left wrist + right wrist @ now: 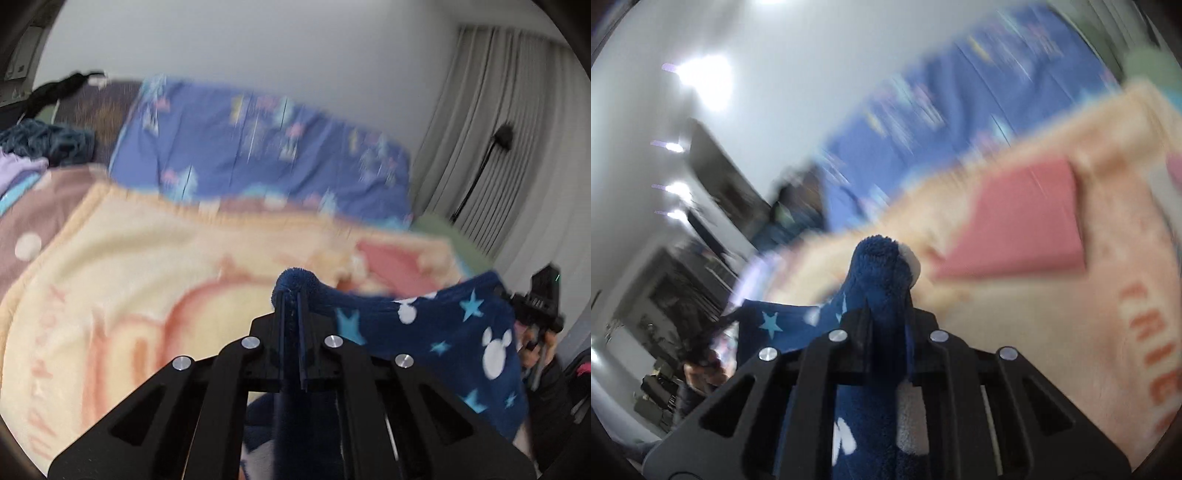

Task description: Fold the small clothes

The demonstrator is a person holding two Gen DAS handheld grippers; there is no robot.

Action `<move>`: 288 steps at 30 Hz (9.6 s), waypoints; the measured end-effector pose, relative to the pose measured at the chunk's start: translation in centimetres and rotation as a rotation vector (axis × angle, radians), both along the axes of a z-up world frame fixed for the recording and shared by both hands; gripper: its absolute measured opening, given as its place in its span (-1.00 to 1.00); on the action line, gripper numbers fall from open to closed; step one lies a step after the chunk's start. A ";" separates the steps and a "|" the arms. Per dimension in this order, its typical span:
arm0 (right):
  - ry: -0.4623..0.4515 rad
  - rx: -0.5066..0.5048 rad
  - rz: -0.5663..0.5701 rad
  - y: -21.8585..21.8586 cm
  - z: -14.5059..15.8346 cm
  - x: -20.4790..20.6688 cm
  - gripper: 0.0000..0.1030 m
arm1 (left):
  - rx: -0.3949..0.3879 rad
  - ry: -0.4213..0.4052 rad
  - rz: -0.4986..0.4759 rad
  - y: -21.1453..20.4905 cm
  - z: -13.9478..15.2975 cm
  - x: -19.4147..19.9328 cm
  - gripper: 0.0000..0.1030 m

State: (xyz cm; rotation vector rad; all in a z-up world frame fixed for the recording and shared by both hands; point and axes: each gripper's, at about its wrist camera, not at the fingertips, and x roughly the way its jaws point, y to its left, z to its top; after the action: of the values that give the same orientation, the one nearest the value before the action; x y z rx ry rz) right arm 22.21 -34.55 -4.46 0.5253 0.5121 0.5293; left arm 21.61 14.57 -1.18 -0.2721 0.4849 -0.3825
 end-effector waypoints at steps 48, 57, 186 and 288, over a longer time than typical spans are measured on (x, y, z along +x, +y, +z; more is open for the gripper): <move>0.228 0.129 0.178 -2.9 -9.7 -2.2 0.36 | 0.990 -0.255 -0.329 -43.0 -9.0 -23.3 0.82; 0.223 -0.038 -0.012 -3.6 -8.9 -2.5 -0.47 | 0.987 -0.319 -0.410 -43.4 -9.0 -24.8 0.84; -0.510 -1.364 0.326 49.4 -8.9 -21.3 -0.86 | -0.288 0.370 -0.136 5.1 -11.8 -2.5 0.13; 0.233 -0.545 -0.207 24.9 -0.7 -8.0 -0.45 | 0.299 0.127 -0.254 -5.7 -8.5 -8.1 -0.03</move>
State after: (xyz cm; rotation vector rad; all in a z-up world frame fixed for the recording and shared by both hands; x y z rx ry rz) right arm 14.22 -9.69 -5.16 0.1123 0.7826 0.1153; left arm 13.55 8.87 -9.64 0.0571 0.6961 -0.5354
